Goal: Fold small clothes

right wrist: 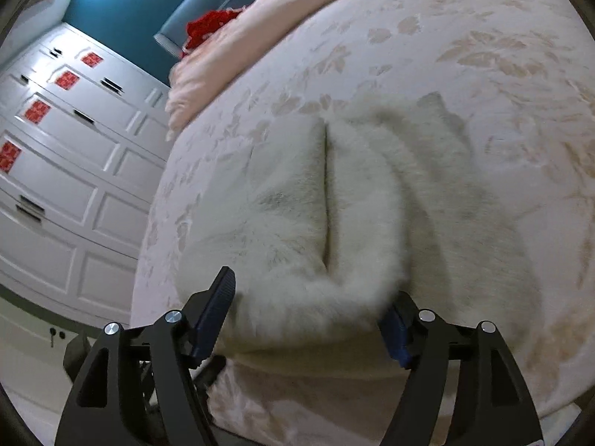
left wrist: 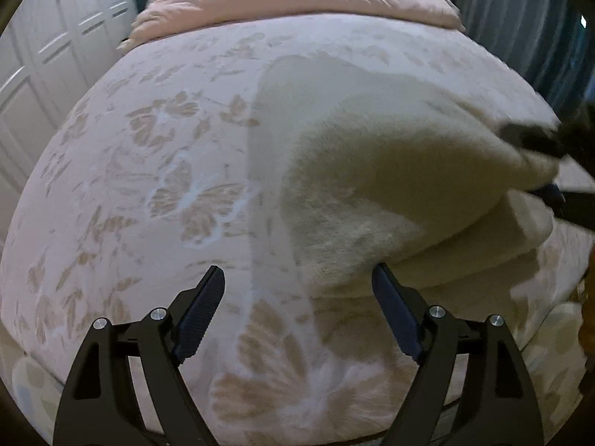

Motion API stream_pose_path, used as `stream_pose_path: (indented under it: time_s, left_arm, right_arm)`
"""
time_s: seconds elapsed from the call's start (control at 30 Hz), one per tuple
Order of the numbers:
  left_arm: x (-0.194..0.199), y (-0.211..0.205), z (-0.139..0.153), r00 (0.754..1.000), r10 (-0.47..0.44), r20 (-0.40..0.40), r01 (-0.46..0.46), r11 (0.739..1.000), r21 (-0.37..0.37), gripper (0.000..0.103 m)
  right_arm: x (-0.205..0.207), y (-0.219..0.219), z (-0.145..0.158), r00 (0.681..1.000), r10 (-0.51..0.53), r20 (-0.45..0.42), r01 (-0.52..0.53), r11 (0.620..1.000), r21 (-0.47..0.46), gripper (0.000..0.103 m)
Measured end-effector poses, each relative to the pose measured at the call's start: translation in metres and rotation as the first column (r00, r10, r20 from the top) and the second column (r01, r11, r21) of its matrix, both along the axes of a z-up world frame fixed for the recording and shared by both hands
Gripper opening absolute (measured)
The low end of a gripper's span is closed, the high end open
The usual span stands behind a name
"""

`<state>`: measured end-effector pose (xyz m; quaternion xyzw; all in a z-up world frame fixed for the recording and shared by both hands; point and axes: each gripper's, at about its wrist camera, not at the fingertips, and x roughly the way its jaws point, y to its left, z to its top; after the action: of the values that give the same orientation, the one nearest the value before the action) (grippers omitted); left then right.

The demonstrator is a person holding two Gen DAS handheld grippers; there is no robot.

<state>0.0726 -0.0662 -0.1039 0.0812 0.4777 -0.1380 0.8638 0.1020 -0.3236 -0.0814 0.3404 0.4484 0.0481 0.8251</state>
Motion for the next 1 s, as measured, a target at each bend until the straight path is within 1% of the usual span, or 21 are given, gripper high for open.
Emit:
stream_pose_path:
  time_s: [0.03,0.07,0.1,0.13,0.17,0.2,0.3,0.33,0.4,0.47,0.5,0.53,0.57,0.6,0.63,0.7,0.8,0.87,0.93,0.97,1.0]
  left_arm:
    - [0.001,-0.006,-0.001,1.000,-0.016,0.006,0.016,1.000,0.011,0.079]
    - [0.001,-0.009,-0.004,1.000,-0.026,0.014,0.026,0.999,0.025,0.076]
    - [0.001,-0.012,-0.005,0.999,-0.041,0.010,0.041,0.999,0.027,0.051]
    - [0.004,-0.012,-0.007,0.999,-0.049,-0.009,0.049,0.999,0.022,0.022]
    - [0.006,-0.010,-0.003,0.998,-0.048,-0.035,0.047,0.999,-0.012,0.016]
    - [0.006,-0.008,0.004,0.999,-0.037,-0.030,0.036,0.998,-0.046,0.012]
    - [0.003,-0.007,0.029,0.998,-0.054,0.008,0.055,0.989,-0.134,0.012]
    - [0.003,-0.012,0.031,0.997,-0.072,0.006,0.072,0.987,-0.142,0.013]
    - [0.005,-0.027,0.021,0.994,-0.106,-0.031,0.102,0.988,-0.117,0.016]
    - [0.009,-0.035,0.006,0.991,-0.101,-0.088,0.092,0.990,-0.102,0.016]
    - [0.009,-0.035,0.001,0.989,-0.090,-0.119,0.076,0.991,-0.112,0.017]
    - [0.008,-0.033,-0.001,0.987,-0.078,-0.138,0.061,0.991,-0.122,0.022]
    - [0.005,-0.031,0.001,0.987,-0.071,-0.144,0.053,0.991,-0.127,0.027]
    - [0.001,-0.028,0.005,0.988,-0.072,-0.140,0.054,0.990,-0.129,0.040]
    - [-0.002,-0.023,0.010,0.990,-0.071,-0.123,0.054,0.990,-0.130,0.052]
    - [-0.007,-0.014,0.023,0.996,-0.050,-0.074,0.040,0.989,-0.141,0.061]
    - [-0.012,-0.010,0.039,0.998,-0.036,-0.049,0.028,0.986,-0.166,0.063]
    - [-0.010,-0.013,0.048,0.999,-0.030,-0.033,0.023,0.982,-0.190,0.064]
    - [-0.007,-0.020,0.052,0.999,-0.040,-0.019,0.036,0.980,-0.195,0.064]
    - [-0.007,-0.024,0.054,0.999,-0.045,-0.022,0.040,0.980,-0.196,0.064]
    - [-0.006,-0.025,0.055,0.998,-0.049,-0.027,0.042,0.979,-0.201,0.064]
  right_arm:
    - [0.007,0.003,-0.003,1.000,0.011,-0.010,-0.011,1.000,-0.001,0.063]
    - [0.016,0.007,-0.006,0.999,0.024,-0.027,-0.025,1.000,-0.006,0.048]
    - [0.021,0.009,-0.006,0.998,0.043,-0.037,-0.044,0.999,-0.019,0.022]
    - [0.024,0.012,0.003,0.998,0.057,-0.022,-0.058,0.997,-0.052,0.021]
    - [0.021,0.012,0.016,0.998,0.053,0.025,-0.051,0.996,-0.071,0.020]
    - [0.011,0.010,0.045,0.991,0.048,0.128,-0.036,0.995,-0.092,0.019]
    - [-0.025,-0.008,0.090,0.960,-0.009,0.280,0.039,0.994,-0.100,0.019]
    - [-0.036,-0.016,0.089,0.958,-0.039,0.284,0.079,0.989,-0.128,0.020]
    - [-0.041,-0.032,0.058,0.978,-0.080,0.193,0.121,0.970,-0.211,0.026]
    - [-0.034,-0.052,-0.010,0.993,-0.106,-0.053,0.093,0.971,-0.218,0.027]
    - [-0.037,-0.057,-0.026,0.988,-0.112,-0.104,0.090,0.978,-0.189,0.029]
    - [-0.048,-0.062,-0.028,0.989,-0.126,-0.079,0.116,0.985,-0.127,0.032]
    - [-0.056,-0.064,-0.020,0.989,-0.141,-0.048,0.135,0.984,-0.116,0.037]
    - [-0.065,-0.064,-0.003,0.987,-0.163,-0.006,0.160,0.975,-0.156,0.050]
    - [-0.071,-0.063,0.013,0.982,-0.188,0.027,0.190,0.956,-0.226,0.058]
    - [-0.070,-0.060,0.038,0.978,-0.188,0.087,0.206,0.925,-0.319,0.058]
    - [-0.045,-0.055,0.053,0.990,-0.105,0.091,0.129,0.939,-0.319,0.058]
    - [-0.020,-0.059,0.042,0.998,-0.045,0.046,0.057,0.956,-0.289,0.058]
    - [0.004,-0.065,0.013,0.999,-0.025,-0.032,0.016,0.961,-0.275,0.057]
    - [0.014,-0.060,0.002,0.998,-0.017,-0.065,0.000,0.966,-0.260,0.054]
    - [0.028,-0.060,-0.012,0.995,-0.011,-0.102,-0.015,0.968,-0.250,0.042]
